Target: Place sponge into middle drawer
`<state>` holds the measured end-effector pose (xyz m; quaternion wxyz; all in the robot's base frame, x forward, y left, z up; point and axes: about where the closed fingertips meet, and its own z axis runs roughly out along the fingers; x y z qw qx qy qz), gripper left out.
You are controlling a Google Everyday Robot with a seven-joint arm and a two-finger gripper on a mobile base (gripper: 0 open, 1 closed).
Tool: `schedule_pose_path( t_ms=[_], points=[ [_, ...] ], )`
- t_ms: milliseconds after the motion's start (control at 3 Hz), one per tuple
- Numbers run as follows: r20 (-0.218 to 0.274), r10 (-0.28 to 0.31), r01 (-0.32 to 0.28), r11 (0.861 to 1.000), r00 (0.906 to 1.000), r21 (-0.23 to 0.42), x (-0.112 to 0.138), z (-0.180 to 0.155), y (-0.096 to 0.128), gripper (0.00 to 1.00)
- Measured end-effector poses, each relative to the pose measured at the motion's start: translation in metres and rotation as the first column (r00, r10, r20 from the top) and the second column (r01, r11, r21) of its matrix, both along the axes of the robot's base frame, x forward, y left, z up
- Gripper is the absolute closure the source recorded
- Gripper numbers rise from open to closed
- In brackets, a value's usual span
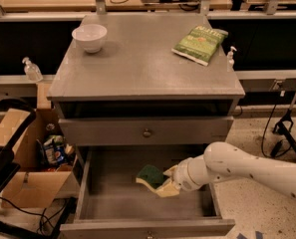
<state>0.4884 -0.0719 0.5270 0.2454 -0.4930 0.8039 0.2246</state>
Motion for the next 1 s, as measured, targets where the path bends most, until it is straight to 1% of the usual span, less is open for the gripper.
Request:
schedule_pose_path(
  t_ms=[333, 667, 1000],
  points=[
    [-0.049, 0.025, -0.024, 1.000, 0.9985, 0.004, 0.023, -0.059, 0.011, 1.00],
    [-0.058, 0.017, -0.015, 0.999, 0.9982, 0.039, 0.033, -0.101, 0.020, 1.00],
    [-0.071, 0.020, -0.016, 0.999, 0.9973, 0.044, 0.030, -0.108, 0.022, 0.81]
  ],
)
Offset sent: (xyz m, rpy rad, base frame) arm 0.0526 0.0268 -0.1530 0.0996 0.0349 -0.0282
